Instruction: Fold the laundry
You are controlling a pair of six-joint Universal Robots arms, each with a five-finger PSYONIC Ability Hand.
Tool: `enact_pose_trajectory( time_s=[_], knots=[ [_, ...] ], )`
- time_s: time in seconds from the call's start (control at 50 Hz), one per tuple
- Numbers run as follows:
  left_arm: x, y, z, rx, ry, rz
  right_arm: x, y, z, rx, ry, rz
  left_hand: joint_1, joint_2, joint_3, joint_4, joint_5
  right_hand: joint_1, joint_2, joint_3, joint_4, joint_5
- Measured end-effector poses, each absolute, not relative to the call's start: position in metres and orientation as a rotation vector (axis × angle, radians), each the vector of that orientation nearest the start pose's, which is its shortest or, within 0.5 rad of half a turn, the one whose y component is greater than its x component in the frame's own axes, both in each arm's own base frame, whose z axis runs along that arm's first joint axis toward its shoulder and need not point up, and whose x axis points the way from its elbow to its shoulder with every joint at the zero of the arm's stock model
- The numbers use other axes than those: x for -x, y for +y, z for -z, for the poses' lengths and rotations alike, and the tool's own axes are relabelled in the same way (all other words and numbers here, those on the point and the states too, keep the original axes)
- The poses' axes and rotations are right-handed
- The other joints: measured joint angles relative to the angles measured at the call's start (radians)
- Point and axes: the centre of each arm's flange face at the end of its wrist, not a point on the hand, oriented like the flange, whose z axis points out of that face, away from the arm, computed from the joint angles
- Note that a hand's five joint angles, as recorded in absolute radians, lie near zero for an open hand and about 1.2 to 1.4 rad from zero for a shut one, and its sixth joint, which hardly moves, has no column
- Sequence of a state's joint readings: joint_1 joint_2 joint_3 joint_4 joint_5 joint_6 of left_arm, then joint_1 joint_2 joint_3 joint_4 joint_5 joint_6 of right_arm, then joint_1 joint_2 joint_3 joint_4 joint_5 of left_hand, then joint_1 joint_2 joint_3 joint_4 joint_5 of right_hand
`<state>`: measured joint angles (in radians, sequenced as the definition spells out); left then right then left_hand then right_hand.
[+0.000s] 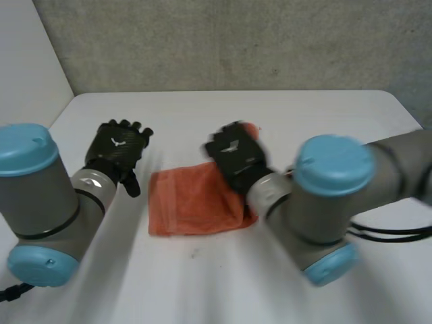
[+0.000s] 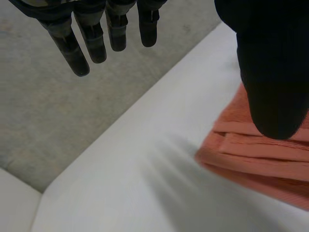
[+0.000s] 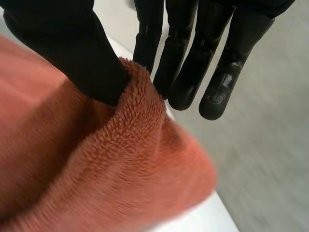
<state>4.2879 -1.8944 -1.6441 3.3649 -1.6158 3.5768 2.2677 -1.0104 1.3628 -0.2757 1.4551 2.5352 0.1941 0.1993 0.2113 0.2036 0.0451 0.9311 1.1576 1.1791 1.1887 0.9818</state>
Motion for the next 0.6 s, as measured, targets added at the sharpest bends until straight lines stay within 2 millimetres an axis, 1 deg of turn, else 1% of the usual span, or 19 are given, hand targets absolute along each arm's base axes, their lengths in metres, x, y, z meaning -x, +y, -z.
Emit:
enact_pose_trajectory(
  time_s=[0.04, 0.06, 0.12, 0.14, 0.16, 0.2, 0.26, 0.28, 0.3, 0.32, 0.34, 0.36, 0.38, 0.4, 0.42, 0.44, 0.5, 0.56, 0.6],
  knots=[
    [0.255, -0.268, -0.205, -0.923, 2.17, 2.002, -0.397, -0.202, -0.185, 1.493, 1.583, 1.964, 0.0, 0.0, 0.0, 0.0, 0.0, 0.0, 0.0, 0.0, 0.0, 0.002],
    [0.252, -0.269, -0.208, -0.902, 2.168, 2.006, -0.408, -0.187, -0.177, 1.534, 1.531, 1.916, 0.0, 0.0, 0.0, 0.0, 0.0, 0.0, 0.0, 0.0, 0.0, 0.002],
    [0.248, -0.271, -0.21, -0.869, 2.175, 2.016, -0.42, -0.166, -0.162, 1.598, 1.466, 1.839, 0.0, 0.0, 0.0, 0.0, 0.0, 0.0, 0.0, 0.0, 0.0, 0.002],
    [0.245, -0.273, -0.212, -0.836, 2.187, 2.026, -0.427, -0.151, -0.149, 1.648, 1.424, 1.778, 0.0, 0.0, 0.0, 0.0, 0.0, 0.0, 0.0, 0.0, 0.0, 0.002],
    [0.245, -0.273, -0.212, -0.836, 2.187, 2.026, -0.427, -0.151, -0.149, 1.648, 1.424, 1.778, 0.0, 0.0, 0.0, 0.0, 0.0, 0.0, 0.0, 0.0, 0.0, 0.002],
    [0.242, -0.275, -0.214, -0.795, 2.205, 2.04, -0.432, -0.134, -0.131, 1.709, 1.378, 1.703, 0.0, 0.0, 0.0, 0.0, 0.0, 0.0, 0.0, 0.0, 0.0, 0.002],
    [0.241, -0.277, -0.215, -0.771, 2.218, 2.053, -0.433, -0.131, -0.127, 1.719, 1.369, 1.687, 0.0, 0.0, 0.0, 0.0, 0.0, -0.003, -0.003, 0.0, 0.0, 0.002],
    [0.241, -0.278, -0.217, -0.755, 2.226, 2.066, -0.432, -0.136, -0.134, 1.687, 1.383, 1.708, 0.0, 0.0, 0.0, 0.0, 0.0, -0.337, -0.334, -0.329, -0.328, -0.313],
    [0.241, -0.278, -0.217, -0.755, 2.226, 2.066, -0.432, -0.136, -0.134, 1.687, 1.383, 1.708, 0.0, 0.0, 0.0, 0.0, 0.0, -0.337, -0.334, -0.329, -0.328, -0.313],
    [0.242, -0.28, -0.218, -0.743, 2.232, 2.083, -0.428, -0.147, -0.147, 1.626, 1.415, 1.745, 0.0, 0.0, 0.0, 0.0, 0.0, -0.659, -0.77, -0.74, -0.743, -0.723],
    [0.243, -0.28, -0.219, -0.741, 2.235, 2.091, -0.426, -0.152, -0.152, 1.596, 1.432, 1.76, 0.0, 0.0, 0.0, 0.0, 0.0, -0.696, -0.846, -0.844, -0.851, -0.821],
    [0.245, -0.281, -0.219, -0.742, 2.236, 2.098, -0.423, -0.161, -0.161, 1.538, 1.464, 1.786, 0.0, 0.0, 0.0, 0.0, 0.0, -0.722, -0.909, -0.915, -0.923, -0.885],
    [0.247, -0.282, -0.22, -0.746, 2.239, 2.11, -0.417, -0.172, -0.172, 1.461, 1.503, 1.812, 0.0, 0.0, 0.0, 0.0, 0.0, -0.727, -0.924, -0.941, -0.946, -0.905],
    [0.247, -0.282, -0.22, -0.746, 2.239, 2.11, -0.417, -0.172, -0.172, 1.461, 1.503, 1.812, 0.0, 0.0, 0.0, 0.0, 0.0, -0.727, -0.924, -0.941, -0.946, -0.905],
    [0.254, -0.282, -0.22, -0.764, 2.248, 2.131, -0.409, -0.188, -0.186, 1.347, 1.56, 1.839, 0.0, 0.0, 0.0, 0.0, 0.0, -0.729, -0.943, -0.97, -0.959, -0.92],
    [0.254, -0.282, -0.22, -0.764, 2.248, 2.131, -0.409, -0.188, -0.186, 1.347, 1.56, 1.839, 0.0, 0.0, 0.0, 0.0, 0.0, -0.729, -0.943, -0.97, -0.959, -0.92],
    [0.276, -0.276, -0.217, -0.825, 2.301, 2.183, -0.389, -0.217, -0.205, 1.069, 1.681, 1.83, 0.0, 0.0, 0.0, 0.0, 0.0, -0.729, -0.943, -0.97, -0.959, -0.92],
    [0.291, -0.27, -0.212, -0.856, 2.371, 2.206, -0.377, -0.233, -0.209, 0.911, 1.759, 1.774, 0.0, 0.0, 0.0, 0.0, 0.0, -0.729, -0.943, -0.97, -0.959, -0.92],
    [0.299, -0.265, -0.206, -0.862, 2.43, 2.204, -0.372, -0.239, -0.207, 0.849, 1.803, 1.729, 0.001, 0.0, 0.0, 0.0, 0.0, -0.729, -0.943, -0.97, -0.959, -0.92]
  ],
)
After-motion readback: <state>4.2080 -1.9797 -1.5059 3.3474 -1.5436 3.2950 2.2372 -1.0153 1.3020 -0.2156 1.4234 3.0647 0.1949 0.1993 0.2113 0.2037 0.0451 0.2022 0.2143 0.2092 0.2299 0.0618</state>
